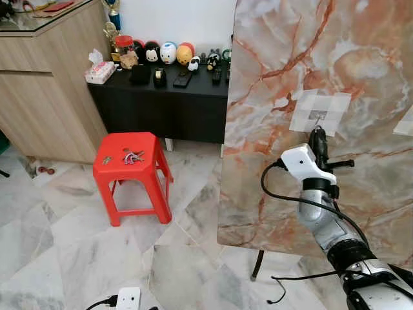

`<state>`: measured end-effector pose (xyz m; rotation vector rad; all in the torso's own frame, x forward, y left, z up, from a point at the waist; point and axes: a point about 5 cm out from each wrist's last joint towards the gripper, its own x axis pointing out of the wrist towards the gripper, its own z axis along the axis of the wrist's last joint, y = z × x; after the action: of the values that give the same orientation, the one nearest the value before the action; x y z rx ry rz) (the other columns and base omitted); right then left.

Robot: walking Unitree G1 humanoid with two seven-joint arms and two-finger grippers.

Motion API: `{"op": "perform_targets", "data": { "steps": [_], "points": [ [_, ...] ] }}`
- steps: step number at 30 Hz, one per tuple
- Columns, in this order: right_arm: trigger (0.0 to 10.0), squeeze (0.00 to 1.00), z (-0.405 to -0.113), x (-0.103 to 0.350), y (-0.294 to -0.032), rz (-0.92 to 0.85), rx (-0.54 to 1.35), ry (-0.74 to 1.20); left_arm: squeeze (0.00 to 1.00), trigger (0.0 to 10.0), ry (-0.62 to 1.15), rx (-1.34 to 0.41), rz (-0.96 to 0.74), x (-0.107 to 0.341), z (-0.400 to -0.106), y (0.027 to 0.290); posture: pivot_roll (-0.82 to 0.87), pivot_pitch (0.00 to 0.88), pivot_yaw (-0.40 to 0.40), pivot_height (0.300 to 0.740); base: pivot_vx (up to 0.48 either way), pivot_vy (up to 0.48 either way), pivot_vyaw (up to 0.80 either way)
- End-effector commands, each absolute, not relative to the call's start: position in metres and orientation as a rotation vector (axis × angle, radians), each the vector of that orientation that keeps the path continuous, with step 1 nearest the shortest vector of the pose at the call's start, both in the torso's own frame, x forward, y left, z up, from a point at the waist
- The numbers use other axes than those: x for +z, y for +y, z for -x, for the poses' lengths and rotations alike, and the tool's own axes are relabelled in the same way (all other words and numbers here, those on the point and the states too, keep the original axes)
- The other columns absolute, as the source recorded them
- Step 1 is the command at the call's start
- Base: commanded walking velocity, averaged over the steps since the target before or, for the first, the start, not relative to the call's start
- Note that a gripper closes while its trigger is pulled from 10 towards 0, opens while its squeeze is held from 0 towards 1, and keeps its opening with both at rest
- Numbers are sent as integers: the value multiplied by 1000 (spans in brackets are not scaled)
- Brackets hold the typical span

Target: Hang keys on a hook

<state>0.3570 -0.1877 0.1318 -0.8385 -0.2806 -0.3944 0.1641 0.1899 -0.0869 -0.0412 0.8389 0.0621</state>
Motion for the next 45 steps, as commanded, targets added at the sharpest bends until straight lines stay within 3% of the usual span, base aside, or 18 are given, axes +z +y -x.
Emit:
{"op": "perform_targets", "data": {
  "steps": [1, 45],
  "points": [
    [10000, 0, -359, 136, -186, 842, -390, -295, 0, 10000, 850, 65, 38, -88, -161, 192, 97, 58, -14, 740, 0, 0, 0],
    [10000, 0, -367, 147, -190, 840, -449, -292, 0, 10000, 839, 65, 33, -87, -164, 192, 99, 94, -9, 740, 0, 0, 0]
  ]
}}
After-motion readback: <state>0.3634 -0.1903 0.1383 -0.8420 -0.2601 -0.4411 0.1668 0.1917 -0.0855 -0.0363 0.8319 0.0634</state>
